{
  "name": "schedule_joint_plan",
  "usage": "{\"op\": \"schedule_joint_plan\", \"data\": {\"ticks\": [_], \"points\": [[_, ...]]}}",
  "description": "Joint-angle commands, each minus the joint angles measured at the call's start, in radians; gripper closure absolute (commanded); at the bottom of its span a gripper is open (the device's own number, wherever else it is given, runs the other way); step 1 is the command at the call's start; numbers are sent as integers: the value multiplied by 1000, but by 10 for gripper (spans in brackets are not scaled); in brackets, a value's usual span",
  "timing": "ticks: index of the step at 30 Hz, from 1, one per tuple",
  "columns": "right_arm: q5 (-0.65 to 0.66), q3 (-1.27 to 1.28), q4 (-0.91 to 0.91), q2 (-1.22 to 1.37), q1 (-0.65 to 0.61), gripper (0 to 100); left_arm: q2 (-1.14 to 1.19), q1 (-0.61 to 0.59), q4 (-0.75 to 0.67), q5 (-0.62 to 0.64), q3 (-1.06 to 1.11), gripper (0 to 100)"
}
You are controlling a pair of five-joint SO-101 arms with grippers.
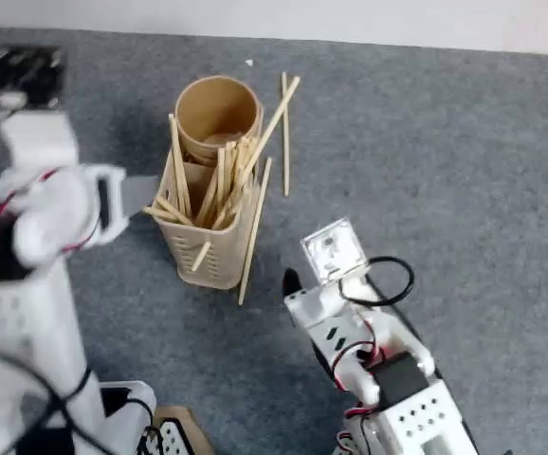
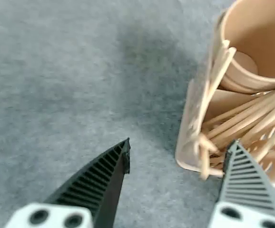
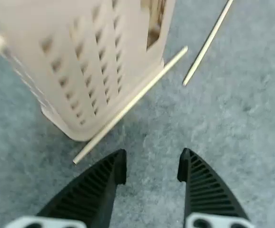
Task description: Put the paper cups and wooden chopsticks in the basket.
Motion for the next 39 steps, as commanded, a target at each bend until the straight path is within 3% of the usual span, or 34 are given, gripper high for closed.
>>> {"op": "schedule_joint_plan", "data": {"ticks": [1,7,14,20,25,34,39], "points": [[14,81,-114,-22,10,807,114,73,8,37,-71,677],[12,117,-136,-22,8,807,277,137,3,52,-50,678],[11,117,-136,-22,7,807,449,87,-2,46,-30,745],[11,117,-136,-22,5,807,503,77,-48,43,-30,1000],[11,119,-136,-22,5,807,503,58,-51,44,-84,995],[11,145,-137,-22,5,807,503,-180,-9,44,-266,996],[11,145,-137,-22,5,807,512,-219,-14,2,-203,996]]}}
